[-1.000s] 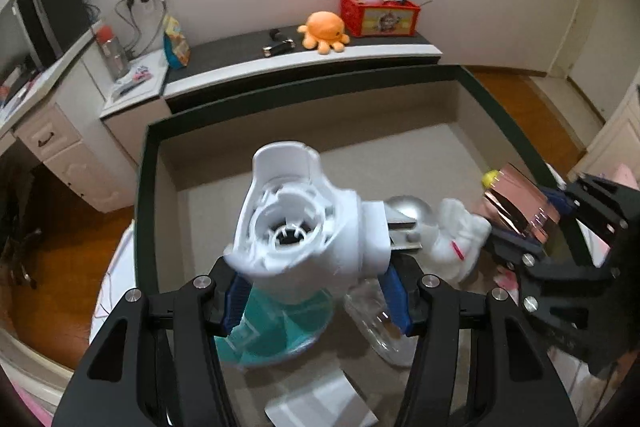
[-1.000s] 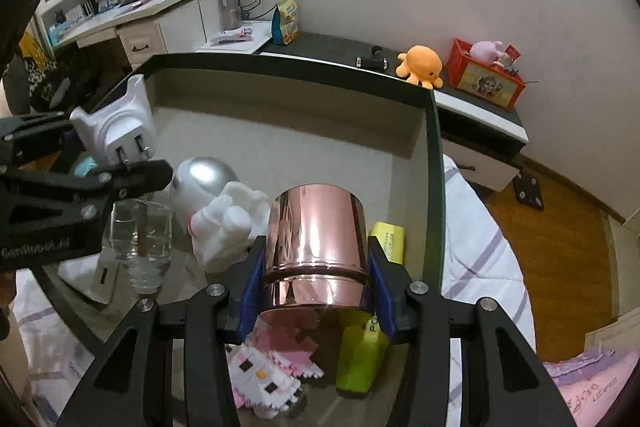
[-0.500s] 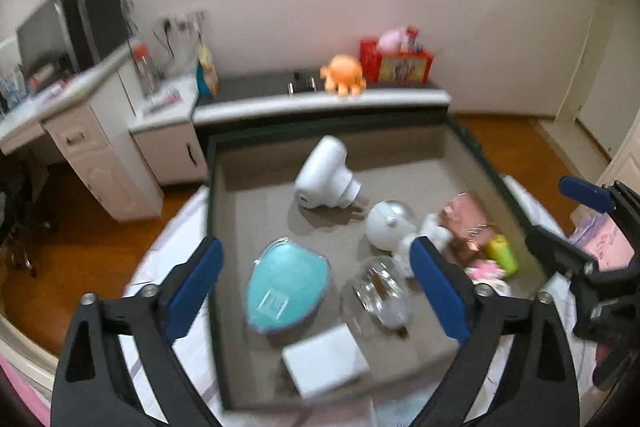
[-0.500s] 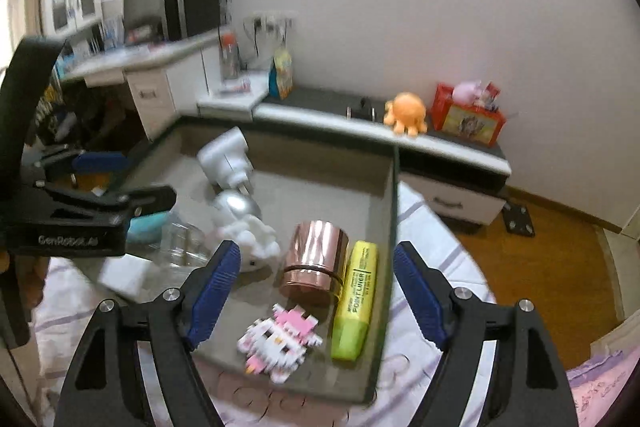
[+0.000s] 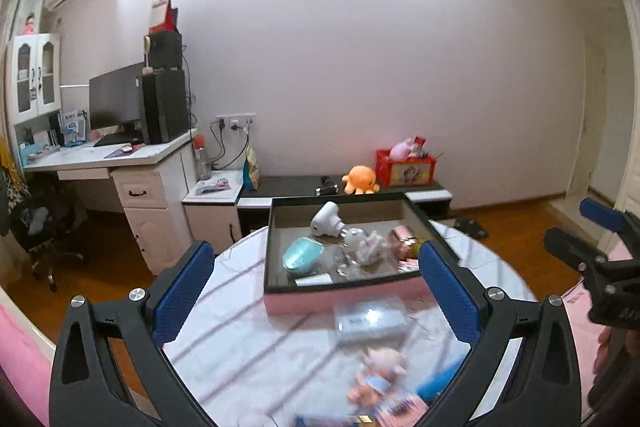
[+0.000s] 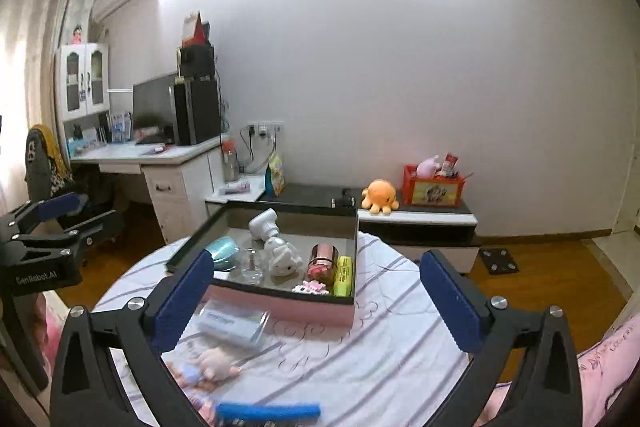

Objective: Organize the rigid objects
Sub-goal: 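Withdraw both tools back toward the remaining items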

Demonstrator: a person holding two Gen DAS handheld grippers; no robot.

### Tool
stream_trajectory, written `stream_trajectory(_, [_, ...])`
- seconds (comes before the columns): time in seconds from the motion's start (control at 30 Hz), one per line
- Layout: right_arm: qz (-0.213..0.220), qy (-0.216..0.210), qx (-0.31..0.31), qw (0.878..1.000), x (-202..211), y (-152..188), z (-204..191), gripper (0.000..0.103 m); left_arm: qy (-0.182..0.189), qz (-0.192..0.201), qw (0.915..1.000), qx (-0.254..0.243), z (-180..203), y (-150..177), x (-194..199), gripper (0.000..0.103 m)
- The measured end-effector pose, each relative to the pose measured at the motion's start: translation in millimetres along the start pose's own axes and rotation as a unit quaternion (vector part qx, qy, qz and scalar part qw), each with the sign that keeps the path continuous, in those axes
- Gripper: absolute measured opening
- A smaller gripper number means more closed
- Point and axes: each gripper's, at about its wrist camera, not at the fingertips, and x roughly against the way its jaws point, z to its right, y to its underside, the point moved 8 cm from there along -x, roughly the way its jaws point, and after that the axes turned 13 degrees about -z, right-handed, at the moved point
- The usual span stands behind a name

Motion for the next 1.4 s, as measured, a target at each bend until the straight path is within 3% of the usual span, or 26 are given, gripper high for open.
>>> stream_trajectory(0.13, [0.026,0.026,-0.004,0.999,36.2,12.8,-5.8,0.103,-0.007,0.013,0.9998,-0.012,7.6,19.7,30.0,0.103])
stream_trajectory(0.3, [0.041,0.047,-0.013,0.998,70.2,31.3,-10.1,0.103,-0.045,0.028,0.9985,-0.014,1.2,42.3,58.9,0.103])
stream_trajectory(0.47, [0.05,0.048,-0.024,0.997,87.1,41.5,-10.9,0.103,-0.065,0.036,0.9972,-0.005,-10.2,53.8,72.3,0.103])
stream_trajectory(0.87, [0.036,0.045,-0.019,0.998,82.8,52.9,-14.5,0.103,-0.047,0.014,0.9988,-0.003,-12.2,67.6,67.3,0.103])
stream_trajectory(1.13, [-0.023,0.044,-0.023,0.998,45.2,85.4,-12.3,0.103,-0.048,-0.037,0.9981,-0.005,-20.2,89.7,36.3,0.103])
stream_trajectory(1.4, [-0.156,0.008,-0.048,0.987,-36.5,153.0,-20.7,0.103,-0.053,-0.101,0.9934,-0.003,-36.6,122.0,-0.8,0.103])
